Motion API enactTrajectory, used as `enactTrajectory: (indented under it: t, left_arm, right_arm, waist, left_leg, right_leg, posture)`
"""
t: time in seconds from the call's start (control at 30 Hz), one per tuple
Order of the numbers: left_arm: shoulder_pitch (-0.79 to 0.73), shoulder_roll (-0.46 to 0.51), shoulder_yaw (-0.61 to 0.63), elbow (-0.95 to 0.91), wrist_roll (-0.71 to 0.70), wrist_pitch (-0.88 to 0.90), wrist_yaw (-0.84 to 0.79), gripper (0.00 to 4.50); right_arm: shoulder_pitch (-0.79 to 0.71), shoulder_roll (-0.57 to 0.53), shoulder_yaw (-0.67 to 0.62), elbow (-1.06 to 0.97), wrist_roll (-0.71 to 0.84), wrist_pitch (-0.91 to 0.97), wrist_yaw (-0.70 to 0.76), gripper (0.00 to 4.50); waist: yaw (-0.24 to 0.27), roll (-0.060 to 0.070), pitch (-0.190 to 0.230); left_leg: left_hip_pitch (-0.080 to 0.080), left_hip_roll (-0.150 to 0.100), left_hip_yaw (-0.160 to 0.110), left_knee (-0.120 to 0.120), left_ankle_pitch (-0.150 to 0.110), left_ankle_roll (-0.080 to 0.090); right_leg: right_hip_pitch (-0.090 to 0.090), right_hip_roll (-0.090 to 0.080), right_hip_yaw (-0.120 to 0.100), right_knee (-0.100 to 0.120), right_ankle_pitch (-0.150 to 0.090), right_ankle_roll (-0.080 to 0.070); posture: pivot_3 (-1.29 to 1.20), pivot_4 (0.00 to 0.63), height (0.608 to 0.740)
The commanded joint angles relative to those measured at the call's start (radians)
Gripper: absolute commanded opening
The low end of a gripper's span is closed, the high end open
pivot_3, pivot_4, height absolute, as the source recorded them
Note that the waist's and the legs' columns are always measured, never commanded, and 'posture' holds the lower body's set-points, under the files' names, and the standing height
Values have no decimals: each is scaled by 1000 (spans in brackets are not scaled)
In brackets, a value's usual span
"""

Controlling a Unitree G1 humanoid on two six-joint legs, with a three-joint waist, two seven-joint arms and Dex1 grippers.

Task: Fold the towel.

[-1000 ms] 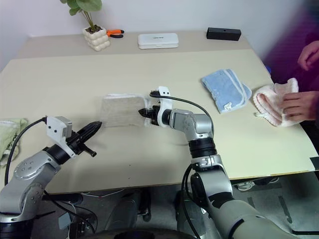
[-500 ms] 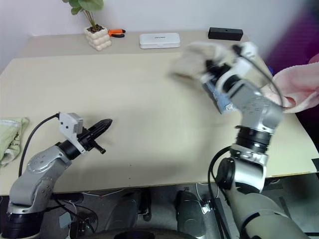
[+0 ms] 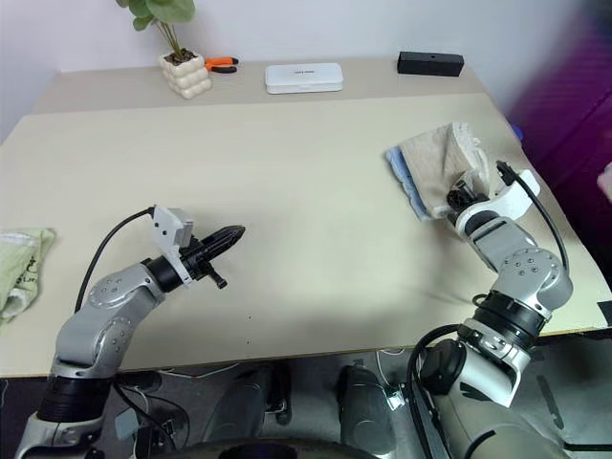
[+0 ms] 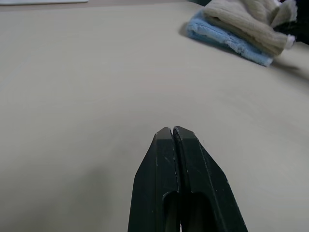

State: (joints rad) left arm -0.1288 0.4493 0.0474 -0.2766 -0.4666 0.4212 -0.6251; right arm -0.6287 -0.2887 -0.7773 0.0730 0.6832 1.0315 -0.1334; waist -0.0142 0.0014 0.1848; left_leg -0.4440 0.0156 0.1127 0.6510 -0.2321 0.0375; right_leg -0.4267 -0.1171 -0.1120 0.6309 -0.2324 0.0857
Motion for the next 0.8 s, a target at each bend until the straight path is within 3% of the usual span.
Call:
enactTrajectory:
  t: [0.03, 0.13, 0.23, 0.4, 0.57, 0.8]
  left_arm:
    - [-5, 0, 1, -22, 2, -15, -8, 0]
    - [1, 0, 2, -22, 1, -14, -13, 0]
    - [0, -1, 3, -15, 2, -16, -16, 0]
    - [-24, 4, 64, 57, 30, -76, 12, 0]
    - [-25, 9, 107, 85, 52, -120, 35, 0]
    - [64, 8, 145, 34, 63, -148, 60, 0]
  right_arm:
    - [-2, -49, 34, -64, 4, -39, 26, 2508]
    - [35, -109, 105, -91, -59, -94, 52, 4073]
    - [60, -159, 164, -112, -113, -163, 86, 4073]
    - [98, -338, 422, -201, -323, -420, 277, 4073]
    - [114, -444, 635, -206, -468, -627, 478, 4073]
    - [55, -314, 781, -145, -418, -664, 672, 4073]
  waist:
    - [0, 0, 0]
    - [2, 0, 0]
    - [2, 0, 0]
    - [-2, 2, 1]
    - [-2, 1, 0]
    - [3, 0, 0]
  left_leg:
    - [0, 0, 0, 0, 0, 0]
    - [0, 0, 0, 0, 0, 0]
    - [0, 0, 0, 0, 0, 0]
    - [0, 0, 0, 0, 0, 1]
    - [0, 1, 0, 0, 0, 1]
    - [0, 1, 0, 1, 0, 0]
  right_leg:
    - [0, 0, 0, 0, 0, 0]
    - [0, 0, 0, 0, 0, 0]
    - [0, 0, 0, 0, 0, 0]
    - [0, 0, 0, 0, 0, 1]
    - [0, 1, 0, -1, 0, 1]
    - [0, 0, 0, 0, 0, 0]
  posture:
    - [0, 150, 734]
    - [0, 150, 734]
    - [0, 150, 734]
    - [0, 150, 734]
    - [0, 150, 734]
    - [0, 150, 734]
